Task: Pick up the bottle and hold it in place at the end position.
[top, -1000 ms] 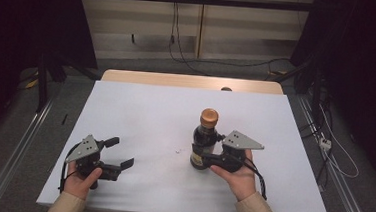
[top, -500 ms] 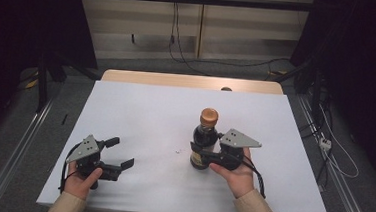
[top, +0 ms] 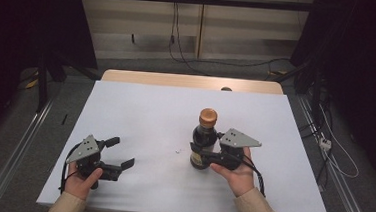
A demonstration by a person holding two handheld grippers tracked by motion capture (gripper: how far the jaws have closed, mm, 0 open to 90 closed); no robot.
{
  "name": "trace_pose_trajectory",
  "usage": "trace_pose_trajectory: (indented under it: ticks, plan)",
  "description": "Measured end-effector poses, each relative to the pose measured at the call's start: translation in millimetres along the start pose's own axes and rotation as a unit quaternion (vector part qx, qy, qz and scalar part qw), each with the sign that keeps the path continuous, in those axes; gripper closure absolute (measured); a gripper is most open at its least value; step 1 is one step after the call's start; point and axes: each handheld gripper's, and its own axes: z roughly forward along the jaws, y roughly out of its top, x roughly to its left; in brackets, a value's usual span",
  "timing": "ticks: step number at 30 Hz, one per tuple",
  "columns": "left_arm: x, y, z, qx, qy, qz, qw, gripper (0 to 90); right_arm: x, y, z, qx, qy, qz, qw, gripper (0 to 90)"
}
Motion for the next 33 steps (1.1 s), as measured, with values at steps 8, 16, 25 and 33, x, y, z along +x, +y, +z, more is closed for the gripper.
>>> trace_pose_trajectory:
  ticks: [8,16,25,33]
  plan:
    - [-0.1,0.2,-0.4,-0.001,-0.002,0.001,1.0,4.8,-3.4,7.5,2.2,-0.006,-0.002,-0.002,1.0,30.8]
    - [0.2,0.4,-0.8,-0.001,-0.002,0.003,1.0,4.8,-11.1,10.9,6.7,-0.007,-0.008,0.01,0.9999,30.7]
    - [0.4,0.1,-0.2,-0.001,-0.004,0.003,1.0,4.8,-19.7,11.5,15.4,-0.001,-0.02,0.011,0.9998,30.7]
    - [0.7,0.3,-0.8,-0.002,-0.005,0.004,1.0,4.8,-25.7,17.0,22.8,-0.001,-0.029,0.01,0.9995,30.7]
